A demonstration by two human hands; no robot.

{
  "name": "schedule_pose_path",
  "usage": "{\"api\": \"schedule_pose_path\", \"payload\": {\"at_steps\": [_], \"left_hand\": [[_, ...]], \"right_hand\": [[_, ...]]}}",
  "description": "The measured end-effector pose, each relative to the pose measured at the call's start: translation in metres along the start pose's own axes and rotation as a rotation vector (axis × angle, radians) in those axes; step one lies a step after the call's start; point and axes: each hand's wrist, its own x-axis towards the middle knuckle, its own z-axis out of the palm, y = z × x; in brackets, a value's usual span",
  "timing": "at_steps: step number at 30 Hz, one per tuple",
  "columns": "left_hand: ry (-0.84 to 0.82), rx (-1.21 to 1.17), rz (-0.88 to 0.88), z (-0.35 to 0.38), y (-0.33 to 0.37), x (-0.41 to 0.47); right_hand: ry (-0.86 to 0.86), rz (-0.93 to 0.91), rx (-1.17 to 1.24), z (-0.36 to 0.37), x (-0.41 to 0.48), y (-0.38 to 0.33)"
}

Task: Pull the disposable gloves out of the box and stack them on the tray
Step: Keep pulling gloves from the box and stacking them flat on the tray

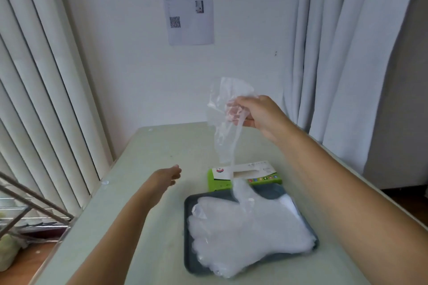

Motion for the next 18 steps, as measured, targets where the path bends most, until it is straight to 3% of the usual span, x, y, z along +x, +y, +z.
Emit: {"api": "schedule_pose_path", "payload": {"at_steps": [3, 9, 12, 14, 18], "left_hand": [[0.115, -0.021, 0.136, -0.008, 0.012, -0.007], [-0.268, -0.017, 0.386, 0.012, 0.043, -0.052], [-0.339, -0.183, 0.409, 0.030, 0.055, -0.074], [-0.287, -0.272, 0.454, 0.043, 0.061, -0.085], [-0.218, -0.158, 0.477, 0.056, 0.059, -0.088]], "right_hand": [[-0.163, 0.077, 0.105, 0.000, -0.019, -0.005], [-0.332, 0.107, 0.276, -0.006, -0.053, 0.000], [-0.314, 0.098, 0.330, -0.014, -0.068, 0.008], [-0.267, 0.089, 0.372, -0.022, -0.081, 0.018], [-0.103, 0.135, 0.327, -0.046, -0.105, 0.044]]}}
